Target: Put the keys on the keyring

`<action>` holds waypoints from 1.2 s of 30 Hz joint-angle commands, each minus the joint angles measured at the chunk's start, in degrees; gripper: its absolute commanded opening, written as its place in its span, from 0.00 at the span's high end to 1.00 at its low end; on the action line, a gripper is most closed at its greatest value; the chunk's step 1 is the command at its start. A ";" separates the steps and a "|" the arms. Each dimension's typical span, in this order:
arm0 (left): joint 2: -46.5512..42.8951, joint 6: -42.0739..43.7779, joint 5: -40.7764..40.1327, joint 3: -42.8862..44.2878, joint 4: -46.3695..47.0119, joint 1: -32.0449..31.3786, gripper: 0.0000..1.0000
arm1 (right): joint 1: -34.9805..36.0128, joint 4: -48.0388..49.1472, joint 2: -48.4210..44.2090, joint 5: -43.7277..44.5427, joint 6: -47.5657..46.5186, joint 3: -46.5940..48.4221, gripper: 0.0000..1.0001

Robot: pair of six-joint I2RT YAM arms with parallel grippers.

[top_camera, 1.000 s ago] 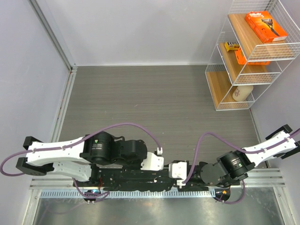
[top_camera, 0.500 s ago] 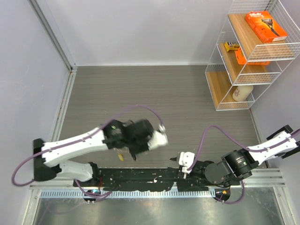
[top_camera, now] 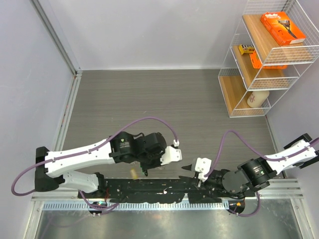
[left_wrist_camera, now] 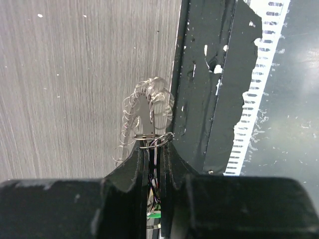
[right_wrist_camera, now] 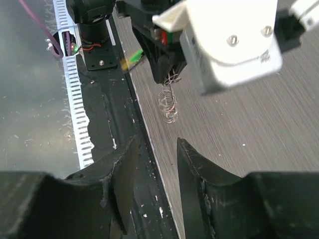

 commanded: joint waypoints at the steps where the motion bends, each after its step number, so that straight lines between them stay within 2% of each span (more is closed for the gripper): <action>1: -3.25 1.49 4.30 2.34 1.19 0.12 1.00 | 0.08 3.19 -1.39 1.12 1.10 -0.34 0.57; 3: -4.21 2.02 4.05 1.37 2.25 0.12 1.00 | 0.16 3.10 -1.21 0.78 0.83 -0.07 0.57; 13: -4.66 3.17 13.18 3.04 1.81 -1.46 1.00 | 0.16 6.09 2.12 -2.83 -1.10 1.15 0.56; 17: -6.06 3.87 20.81 4.18 2.16 -3.48 1.00 | 0.16 6.70 4.58 -5.02 -2.33 3.08 0.54; 23: -6.86 5.89 32.34 6.37 1.37 -8.04 1.00 | 0.16 4.51 8.54 -15.90 -8.74 9.49 0.49; 30: -10.45 7.39 37.53 6.20 4.70 -12.18 1.00 | 0.08 0.56 14.86 -24.53 -16.56 18.46 0.43; 36: -12.74 7.74 37.27 5.94 6.82 -13.77 1.00 | 0.16 0.90 18.47 -31.12 -17.89 22.86 0.43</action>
